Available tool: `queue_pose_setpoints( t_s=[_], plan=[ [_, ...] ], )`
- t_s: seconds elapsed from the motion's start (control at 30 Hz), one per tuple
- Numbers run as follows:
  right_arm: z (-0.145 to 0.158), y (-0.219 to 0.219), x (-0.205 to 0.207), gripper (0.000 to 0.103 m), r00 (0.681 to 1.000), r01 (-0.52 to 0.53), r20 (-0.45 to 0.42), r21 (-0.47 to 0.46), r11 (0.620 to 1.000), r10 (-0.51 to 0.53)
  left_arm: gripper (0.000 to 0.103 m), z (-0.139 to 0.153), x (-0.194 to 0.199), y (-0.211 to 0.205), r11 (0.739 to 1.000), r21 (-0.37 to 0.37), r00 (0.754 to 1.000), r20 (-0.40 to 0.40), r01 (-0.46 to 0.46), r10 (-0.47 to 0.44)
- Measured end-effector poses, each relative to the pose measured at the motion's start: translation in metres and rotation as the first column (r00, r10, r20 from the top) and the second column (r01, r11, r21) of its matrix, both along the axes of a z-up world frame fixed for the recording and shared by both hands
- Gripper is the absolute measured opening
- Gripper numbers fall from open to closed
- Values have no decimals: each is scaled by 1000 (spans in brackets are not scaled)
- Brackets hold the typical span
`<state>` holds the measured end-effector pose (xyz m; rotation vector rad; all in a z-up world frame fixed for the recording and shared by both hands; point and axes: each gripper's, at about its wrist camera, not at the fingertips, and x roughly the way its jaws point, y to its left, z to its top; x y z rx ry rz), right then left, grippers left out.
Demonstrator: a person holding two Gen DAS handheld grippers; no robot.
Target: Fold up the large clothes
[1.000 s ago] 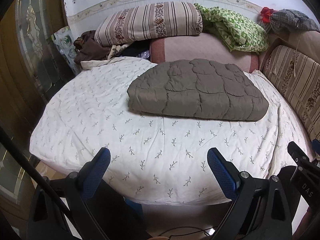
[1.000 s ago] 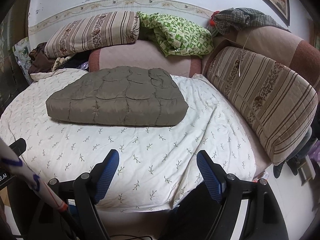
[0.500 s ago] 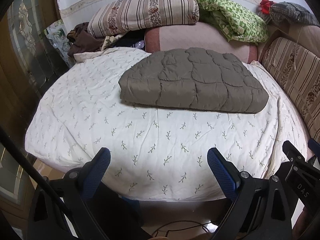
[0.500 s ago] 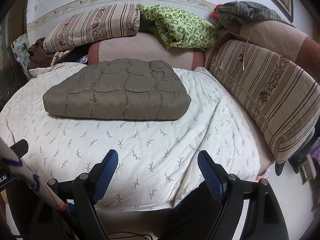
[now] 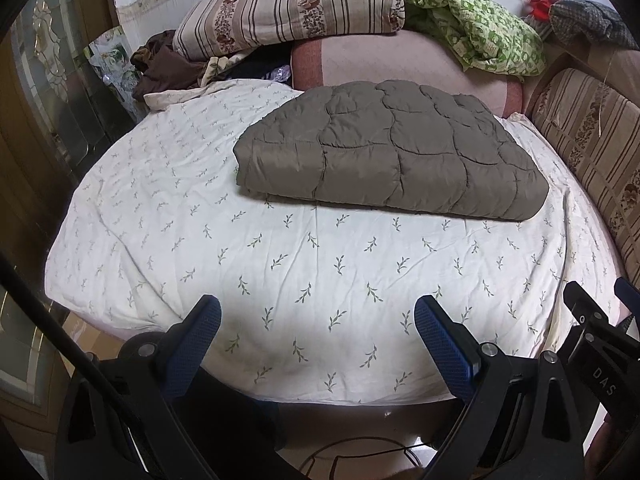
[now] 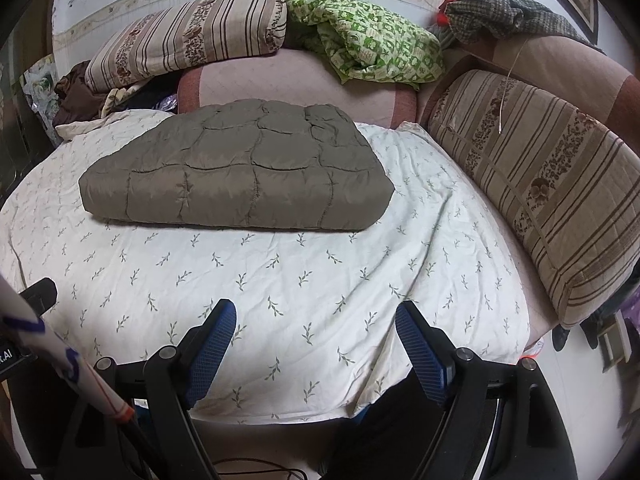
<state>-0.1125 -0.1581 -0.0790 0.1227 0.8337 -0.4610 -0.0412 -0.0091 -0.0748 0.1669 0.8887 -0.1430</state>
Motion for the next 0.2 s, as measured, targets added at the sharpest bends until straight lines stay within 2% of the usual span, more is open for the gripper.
queue_pose_setpoints(
  t_s=[0.2],
  plan=[
    [-8, 0, 11, 85, 1000, -15, -23, 12, 1000, 15, 97, -6, 7, 1, 1000, 0, 1000, -9, -7, 7]
  ],
)
